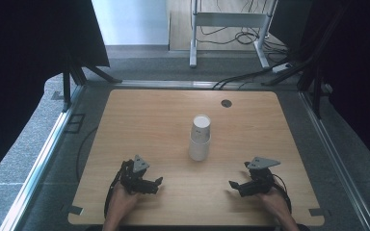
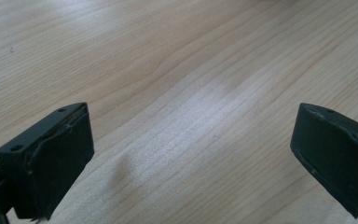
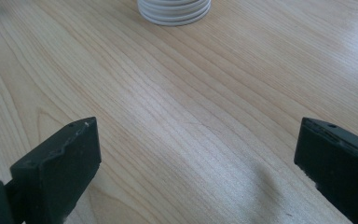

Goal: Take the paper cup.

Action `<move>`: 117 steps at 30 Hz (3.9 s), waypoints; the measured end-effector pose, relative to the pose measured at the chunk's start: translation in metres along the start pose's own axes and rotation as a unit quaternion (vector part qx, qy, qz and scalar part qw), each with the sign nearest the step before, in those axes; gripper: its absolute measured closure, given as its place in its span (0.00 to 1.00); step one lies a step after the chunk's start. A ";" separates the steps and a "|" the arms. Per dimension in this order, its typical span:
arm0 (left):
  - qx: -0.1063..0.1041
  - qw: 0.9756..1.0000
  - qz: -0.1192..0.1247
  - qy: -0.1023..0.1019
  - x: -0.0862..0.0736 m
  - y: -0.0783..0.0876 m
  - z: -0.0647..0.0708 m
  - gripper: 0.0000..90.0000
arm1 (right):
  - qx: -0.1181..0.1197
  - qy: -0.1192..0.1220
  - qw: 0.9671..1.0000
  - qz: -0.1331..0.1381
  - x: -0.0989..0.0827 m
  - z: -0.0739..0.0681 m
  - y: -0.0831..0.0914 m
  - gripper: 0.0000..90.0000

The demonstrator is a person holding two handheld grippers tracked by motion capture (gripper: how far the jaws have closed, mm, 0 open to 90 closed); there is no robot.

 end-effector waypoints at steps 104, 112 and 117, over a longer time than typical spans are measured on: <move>-0.105 0.992 0.022 -0.069 0.116 -0.045 0.037 0.04 | 0.063 0.024 0.998 0.005 0.101 -0.001 0.007 0.13; -0.116 0.990 0.029 -0.076 0.128 -0.055 0.040 0.08 | 0.065 0.027 0.998 0.003 0.113 -0.001 0.002 0.15; -0.117 0.989 0.028 -0.083 0.133 -0.062 0.042 0.09 | 0.066 0.031 0.997 0.002 0.119 -0.001 0.001 0.15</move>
Point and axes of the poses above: each handheld gripper's, and its own axes: y roughly backward along the jaws, x roughly out of its top, z roughly to its right, the point moved 10 cm from there along -y, roughly forward along the jaws, and after that the axes turned 5 degrees about -x, right-handed, at the moved point
